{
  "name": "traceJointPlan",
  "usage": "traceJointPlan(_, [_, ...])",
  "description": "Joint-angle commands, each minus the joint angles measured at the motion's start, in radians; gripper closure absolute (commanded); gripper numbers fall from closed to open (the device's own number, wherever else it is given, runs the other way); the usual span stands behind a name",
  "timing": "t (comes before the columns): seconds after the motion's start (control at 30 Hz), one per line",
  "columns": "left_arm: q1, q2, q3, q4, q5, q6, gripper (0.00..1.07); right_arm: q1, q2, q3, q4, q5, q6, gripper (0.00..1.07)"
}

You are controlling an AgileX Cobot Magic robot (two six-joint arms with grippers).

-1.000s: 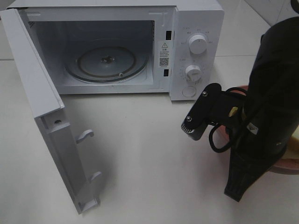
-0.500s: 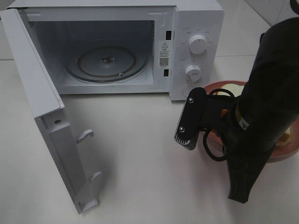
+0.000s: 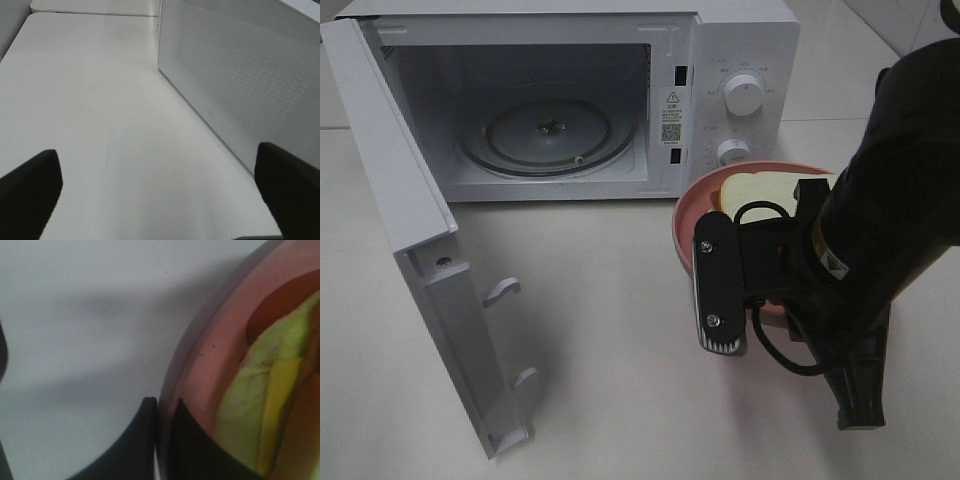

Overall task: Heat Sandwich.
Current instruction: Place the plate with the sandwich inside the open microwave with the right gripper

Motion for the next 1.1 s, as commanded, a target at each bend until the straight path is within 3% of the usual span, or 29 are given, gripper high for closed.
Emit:
traceJointPlan(0.03, [0.0, -0.026, 0.004, -0.002, -0.011, -0.001, 0.06, 0.004, -0.008, 0.003, -0.022, -0.039, -0.122, 1.05])
traceJointPlan(0.47, [0.0, -0.026, 0.004, -0.002, -0.011, -0.001, 0.06, 0.004, -0.008, 0.002, -0.041, -0.124, -0.414, 1.05])
traceJointPlan(0.87, [0.0, -0.026, 0.004, -0.002, -0.011, -0.001, 0.06, 0.0, -0.008, 0.002, -0.01, -0.159, -0.491, 1.07])
traceJointPlan(1.1, [0.0, -0.026, 0.004, -0.002, -0.011, -0.001, 0.06, 0.0, -0.008, 0.002, 0.101, -0.174, -0.701, 1.07])
